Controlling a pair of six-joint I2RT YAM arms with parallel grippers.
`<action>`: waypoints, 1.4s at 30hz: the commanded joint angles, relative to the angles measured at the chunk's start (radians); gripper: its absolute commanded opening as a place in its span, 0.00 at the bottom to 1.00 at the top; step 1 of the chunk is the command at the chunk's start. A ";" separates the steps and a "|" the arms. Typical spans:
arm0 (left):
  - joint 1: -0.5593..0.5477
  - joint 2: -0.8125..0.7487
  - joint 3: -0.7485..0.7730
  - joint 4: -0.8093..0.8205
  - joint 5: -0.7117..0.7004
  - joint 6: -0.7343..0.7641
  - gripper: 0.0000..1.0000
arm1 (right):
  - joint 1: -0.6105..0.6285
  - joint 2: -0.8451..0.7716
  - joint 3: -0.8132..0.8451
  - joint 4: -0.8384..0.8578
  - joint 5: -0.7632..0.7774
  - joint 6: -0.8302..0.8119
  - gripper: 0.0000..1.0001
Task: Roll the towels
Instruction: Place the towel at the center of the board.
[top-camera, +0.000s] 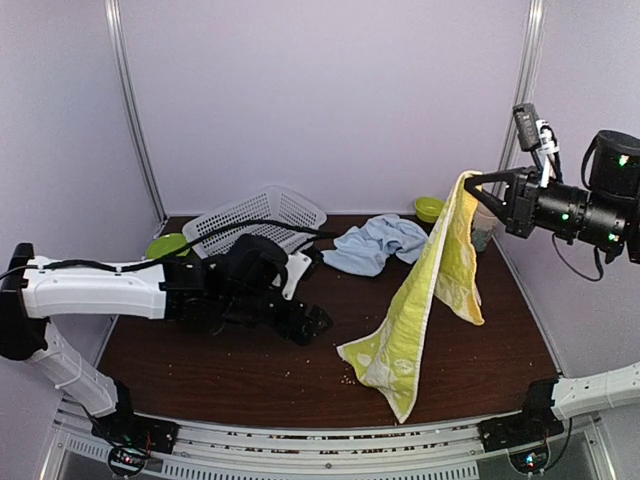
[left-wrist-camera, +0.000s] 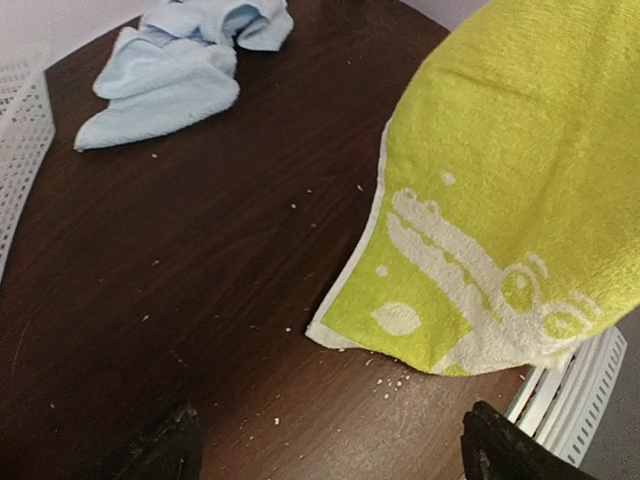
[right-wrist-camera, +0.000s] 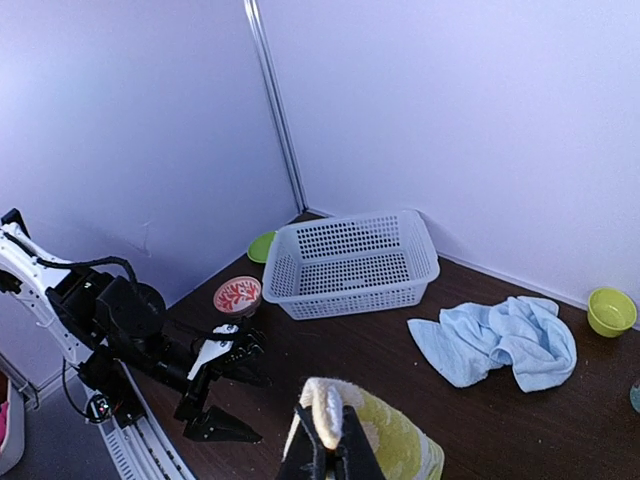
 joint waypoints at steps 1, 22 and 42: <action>-0.054 0.123 0.102 0.064 -0.010 0.034 0.92 | -0.002 -0.006 -0.098 0.017 0.134 0.066 0.00; -0.061 -0.202 -0.152 0.108 -0.281 -0.052 0.91 | -0.033 0.299 0.083 0.198 -0.003 0.189 0.00; -0.061 0.029 -0.024 0.047 -0.247 0.008 0.92 | -0.474 0.274 -0.345 0.296 -0.034 0.309 0.00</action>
